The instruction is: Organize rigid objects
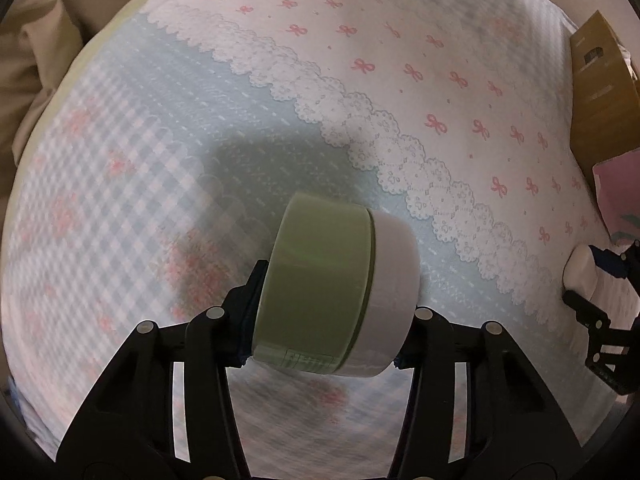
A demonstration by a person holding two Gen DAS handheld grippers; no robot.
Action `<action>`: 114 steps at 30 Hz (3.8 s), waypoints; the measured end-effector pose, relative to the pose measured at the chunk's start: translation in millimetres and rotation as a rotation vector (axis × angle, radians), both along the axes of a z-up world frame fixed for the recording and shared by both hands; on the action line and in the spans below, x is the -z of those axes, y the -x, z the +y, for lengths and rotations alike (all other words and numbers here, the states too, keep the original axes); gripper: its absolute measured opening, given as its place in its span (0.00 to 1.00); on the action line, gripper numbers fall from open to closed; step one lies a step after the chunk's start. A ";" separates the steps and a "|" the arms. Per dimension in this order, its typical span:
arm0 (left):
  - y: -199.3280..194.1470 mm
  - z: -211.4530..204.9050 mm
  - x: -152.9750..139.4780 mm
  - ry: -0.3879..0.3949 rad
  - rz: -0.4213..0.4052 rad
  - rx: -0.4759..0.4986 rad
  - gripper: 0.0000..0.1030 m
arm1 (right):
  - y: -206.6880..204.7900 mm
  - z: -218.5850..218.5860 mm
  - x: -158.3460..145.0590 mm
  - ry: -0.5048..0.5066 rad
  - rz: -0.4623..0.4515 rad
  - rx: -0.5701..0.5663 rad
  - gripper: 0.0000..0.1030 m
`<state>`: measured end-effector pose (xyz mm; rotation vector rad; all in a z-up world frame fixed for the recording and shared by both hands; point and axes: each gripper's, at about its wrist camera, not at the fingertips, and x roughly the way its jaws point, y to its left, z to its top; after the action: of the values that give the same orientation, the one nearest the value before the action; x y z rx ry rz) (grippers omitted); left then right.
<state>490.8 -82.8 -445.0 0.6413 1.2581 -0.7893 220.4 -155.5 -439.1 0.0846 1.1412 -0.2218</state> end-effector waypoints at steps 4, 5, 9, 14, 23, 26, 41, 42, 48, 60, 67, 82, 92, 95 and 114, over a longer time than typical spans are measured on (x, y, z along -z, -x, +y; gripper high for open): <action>3.9 7.6 -2.6 0.015 -0.010 -0.022 0.44 | 1.3 2.5 -1.2 -0.018 -0.002 0.015 0.40; 5.4 10.3 -3.7 0.019 -0.011 -0.027 0.44 | 2.0 2.4 -1.0 -0.018 -0.003 0.016 0.40; 21.0 18.1 -14.5 0.027 -0.023 -0.052 0.44 | 3.4 0.6 -5.9 -0.020 -0.016 0.018 0.40; 37.8 35.1 -39.8 0.061 -0.025 -0.099 0.44 | 12.6 -0.8 -24.9 -0.040 -0.048 0.043 0.40; 94.9 54.8 -129.0 0.157 -0.053 -0.164 0.44 | 44.2 3.8 -98.2 -0.043 -0.147 0.067 0.40; 119.1 56.9 -162.1 0.200 -0.045 -0.190 0.44 | 57.3 1.3 -131.3 -0.048 -0.177 0.079 0.40; 229.6 8.0 -265.3 0.347 -0.033 -0.218 0.44 | 119.2 -72.1 -254.0 -0.130 -0.210 0.172 0.40; 234.5 0.9 -267.7 0.351 -0.032 -0.221 0.44 | 122.0 -80.9 -259.0 -0.125 -0.214 0.170 0.40; 257.1 -54.2 -273.0 0.361 -0.026 -0.275 0.44 | 131.3 -138.2 -273.9 -0.143 -0.214 0.148 0.40; 246.0 -166.3 -206.4 0.313 0.044 -0.443 0.44 | 100.9 -247.4 -228.1 -0.210 -0.123 0.033 0.40; 226.7 -209.0 -158.3 0.236 0.052 -0.470 0.44 | 66.4 -282.4 -180.0 -0.280 -0.058 -0.011 0.40; 223.6 -254.4 -92.7 0.064 0.048 -0.429 0.44 | 14.3 -303.9 -106.8 -0.397 0.007 0.025 0.40; 233.1 -258.5 -116.9 0.085 -0.013 -0.370 1.00 | -1.8 -309.9 -92.0 -0.437 0.078 0.038 0.93; 239.5 -251.7 -118.6 0.062 -0.028 -0.369 1.00 | 6.5 -311.0 -106.1 -0.403 0.057 0.008 1.00; 264.6 -221.5 -148.4 0.110 -0.054 -0.450 1.00 | 46.4 -318.2 -140.0 -0.332 0.020 0.030 1.00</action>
<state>226.1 -304.3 -296.6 0.2707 1.2394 -0.4587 174.0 -473.7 -299.0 0.3941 1.1891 -0.0572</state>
